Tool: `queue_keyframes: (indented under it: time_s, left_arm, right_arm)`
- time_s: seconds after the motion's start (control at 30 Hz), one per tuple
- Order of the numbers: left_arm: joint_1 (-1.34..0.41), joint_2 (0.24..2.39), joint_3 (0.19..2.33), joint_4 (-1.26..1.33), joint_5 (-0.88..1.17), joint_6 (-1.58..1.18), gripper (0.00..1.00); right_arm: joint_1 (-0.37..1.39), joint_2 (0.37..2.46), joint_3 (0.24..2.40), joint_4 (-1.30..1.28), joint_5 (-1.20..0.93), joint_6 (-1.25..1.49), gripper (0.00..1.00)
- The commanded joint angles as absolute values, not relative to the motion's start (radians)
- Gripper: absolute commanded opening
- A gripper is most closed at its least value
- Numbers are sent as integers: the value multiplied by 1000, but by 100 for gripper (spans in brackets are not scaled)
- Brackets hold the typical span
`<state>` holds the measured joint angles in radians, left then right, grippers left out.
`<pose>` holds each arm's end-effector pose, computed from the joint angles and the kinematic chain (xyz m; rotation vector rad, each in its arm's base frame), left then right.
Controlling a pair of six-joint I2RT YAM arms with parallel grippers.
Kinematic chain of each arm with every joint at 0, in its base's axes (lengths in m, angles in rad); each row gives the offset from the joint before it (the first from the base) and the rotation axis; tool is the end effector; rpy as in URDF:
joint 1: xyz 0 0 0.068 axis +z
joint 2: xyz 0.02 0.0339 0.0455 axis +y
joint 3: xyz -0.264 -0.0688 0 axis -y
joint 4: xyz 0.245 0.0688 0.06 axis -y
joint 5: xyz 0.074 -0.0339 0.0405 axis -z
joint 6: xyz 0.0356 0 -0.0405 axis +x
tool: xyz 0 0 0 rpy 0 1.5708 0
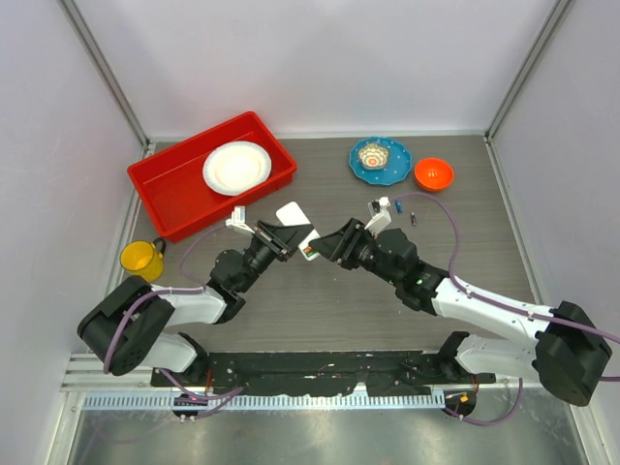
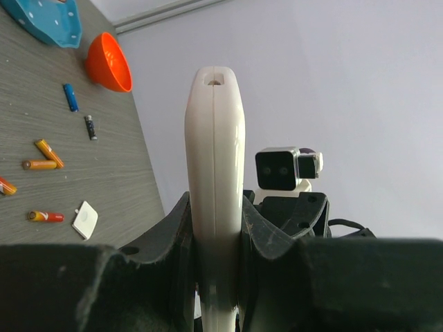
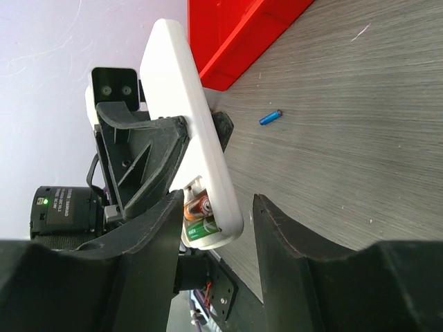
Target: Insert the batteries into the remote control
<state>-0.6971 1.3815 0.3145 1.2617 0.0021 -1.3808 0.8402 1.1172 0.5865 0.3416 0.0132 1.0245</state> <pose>0.1906 -0.1597 0.2084 -0.5388 1.5205 -1.6921 0.1696 0.1886 0.2579 0.1914 1.9552 1.2965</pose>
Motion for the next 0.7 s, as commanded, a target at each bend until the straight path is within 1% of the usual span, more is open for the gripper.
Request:
queue_keyframes:
  time_s: [0.0, 0.17, 0.3, 0.5, 0.67]
  left_arm:
    - [-701, 1388, 336, 1546, 9, -1365, 0]
    - [-701, 1390, 331, 1546, -25, -1362, 0]
    - [-701, 1393, 336, 1546, -25, -1364, 0]
    - [-701, 1390, 342, 1546, -17, -1370, 0]
    - [-701, 1388, 342, 1546, -14, -1373, 0]
  right_arm:
    - [830, 1062, 595, 361, -14, 1045, 51]
    - [812, 1011, 566, 373, -5, 1065, 57]
    - [805, 999, 549, 360, -6, 1065, 58]
    - [801, 1015, 531, 365, -14, 1063, 50]
    - [798, 1034, 528, 388, -23, 1065, 48]
